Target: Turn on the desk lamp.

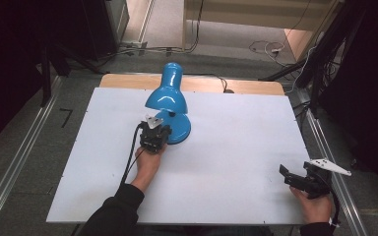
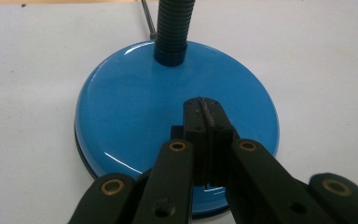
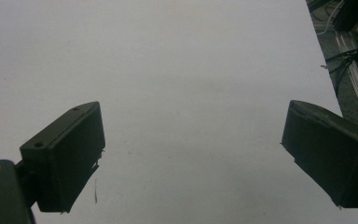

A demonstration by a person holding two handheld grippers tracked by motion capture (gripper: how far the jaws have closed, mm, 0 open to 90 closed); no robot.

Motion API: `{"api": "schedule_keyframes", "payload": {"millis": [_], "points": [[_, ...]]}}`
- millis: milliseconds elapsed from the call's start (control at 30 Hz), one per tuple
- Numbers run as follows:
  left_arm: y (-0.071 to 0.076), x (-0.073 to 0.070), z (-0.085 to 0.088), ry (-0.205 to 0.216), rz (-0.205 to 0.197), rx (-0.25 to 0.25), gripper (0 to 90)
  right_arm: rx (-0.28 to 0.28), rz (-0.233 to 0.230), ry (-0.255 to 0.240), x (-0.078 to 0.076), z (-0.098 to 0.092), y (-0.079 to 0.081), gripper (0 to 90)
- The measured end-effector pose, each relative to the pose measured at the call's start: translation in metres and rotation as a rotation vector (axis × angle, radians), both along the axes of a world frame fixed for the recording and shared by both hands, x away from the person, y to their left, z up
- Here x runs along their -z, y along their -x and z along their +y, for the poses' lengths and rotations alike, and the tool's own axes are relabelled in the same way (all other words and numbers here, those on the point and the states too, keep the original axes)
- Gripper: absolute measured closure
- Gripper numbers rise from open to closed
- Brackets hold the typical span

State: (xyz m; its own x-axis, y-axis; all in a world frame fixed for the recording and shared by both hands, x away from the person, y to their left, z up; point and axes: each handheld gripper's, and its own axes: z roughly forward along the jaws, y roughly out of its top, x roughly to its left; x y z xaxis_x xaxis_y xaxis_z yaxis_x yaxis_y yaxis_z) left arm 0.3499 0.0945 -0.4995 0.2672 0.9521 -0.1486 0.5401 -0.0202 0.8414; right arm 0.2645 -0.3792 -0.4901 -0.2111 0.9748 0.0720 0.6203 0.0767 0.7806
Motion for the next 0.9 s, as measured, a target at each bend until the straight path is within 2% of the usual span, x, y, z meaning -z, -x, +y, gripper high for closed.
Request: {"api": "schedule_keyframes", "payload": {"millis": [467, 900], "points": [[-0.0017, 0.0008, -0.0006, 0.008, 0.004, 0.002, 90.0, 0.0, 0.001, -0.001, 0.0001, 0.0002, -0.0002, 4.2], [-0.0011, 0.0025, -0.0024, -0.004, 0.004, 0.004, 90.0, 0.004, 0.002, 0.002, 0.0001, -0.0001, -0.0001, 4.2]]}}
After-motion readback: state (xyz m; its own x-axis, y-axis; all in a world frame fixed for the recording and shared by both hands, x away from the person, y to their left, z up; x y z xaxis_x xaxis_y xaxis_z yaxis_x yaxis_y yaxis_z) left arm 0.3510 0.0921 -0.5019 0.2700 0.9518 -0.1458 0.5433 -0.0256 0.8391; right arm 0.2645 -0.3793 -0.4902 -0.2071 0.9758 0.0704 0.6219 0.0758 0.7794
